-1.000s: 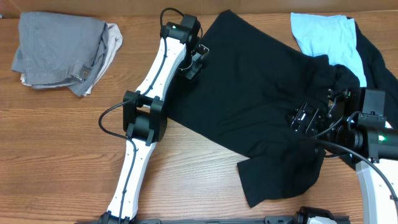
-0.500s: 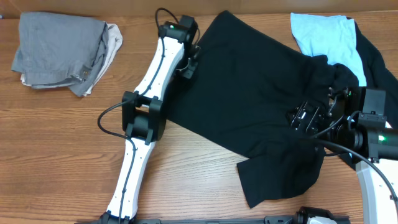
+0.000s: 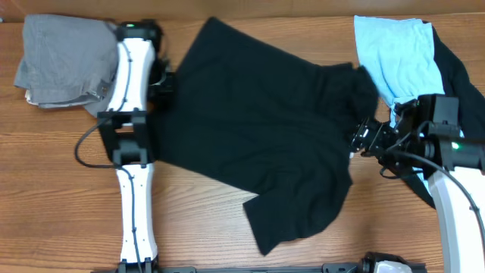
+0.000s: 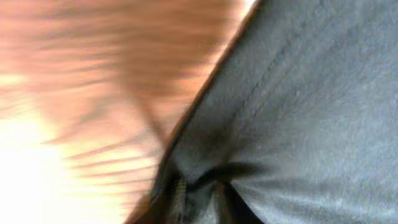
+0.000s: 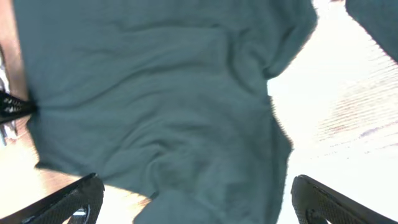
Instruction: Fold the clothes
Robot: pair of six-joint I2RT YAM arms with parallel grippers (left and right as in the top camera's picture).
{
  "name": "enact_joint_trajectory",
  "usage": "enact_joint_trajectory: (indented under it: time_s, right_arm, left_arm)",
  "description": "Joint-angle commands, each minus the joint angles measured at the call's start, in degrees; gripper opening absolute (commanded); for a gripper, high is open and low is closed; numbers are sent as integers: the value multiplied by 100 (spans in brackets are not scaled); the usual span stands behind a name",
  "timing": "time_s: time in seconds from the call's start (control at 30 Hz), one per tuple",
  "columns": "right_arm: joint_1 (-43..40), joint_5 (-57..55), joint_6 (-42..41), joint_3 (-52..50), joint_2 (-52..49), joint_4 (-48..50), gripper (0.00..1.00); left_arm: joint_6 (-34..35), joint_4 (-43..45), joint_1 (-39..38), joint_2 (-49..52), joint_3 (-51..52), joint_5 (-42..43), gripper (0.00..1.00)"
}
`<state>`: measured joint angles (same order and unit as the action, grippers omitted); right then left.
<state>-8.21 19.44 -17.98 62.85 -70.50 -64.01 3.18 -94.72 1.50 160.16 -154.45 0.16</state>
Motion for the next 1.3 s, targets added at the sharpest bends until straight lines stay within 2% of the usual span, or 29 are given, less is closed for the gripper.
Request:
enact_joint_trajectory:
  time_s: [0.0,0.1,0.27,0.43,0.73,0.93,1.07,1.23,1.27]
  right_arm:
    - [24,-31,15,-28,-358,243,100]
    - [24,-33,15,-28,-643,555,100]
    - [24,-109,39,-28,-1263,1294,99]
    - [22,-911,35,-28,-1849,2009,96]
    - [22,-1255,186,-28,-2793,3351,86]
    - [22,-1226,181,-28,-3348,3781,81]
    - [24,-1156,179,-28,-3517,3799,73]
    - [39,-868,162,-31,-3705,3724,63]
    - [44,-872,164,-39,-3711,3689,53]
  left_arm:
    - [0,0,485,925,409,-503,35]
    - [0,-74,586,925,409,-501,41]
    - [-46,-214,564,922,407,-481,46]
    - [-109,-214,391,769,321,-326,55]
    - [-192,-118,-24,-380,-326,-297,62]
    - [-448,205,-319,-1263,-876,17,66]
    - [-450,546,-466,-1856,-931,13,73]
    - [-448,822,-529,-2356,-931,42,76]
    - [-448,881,-529,-2448,-931,52,77]
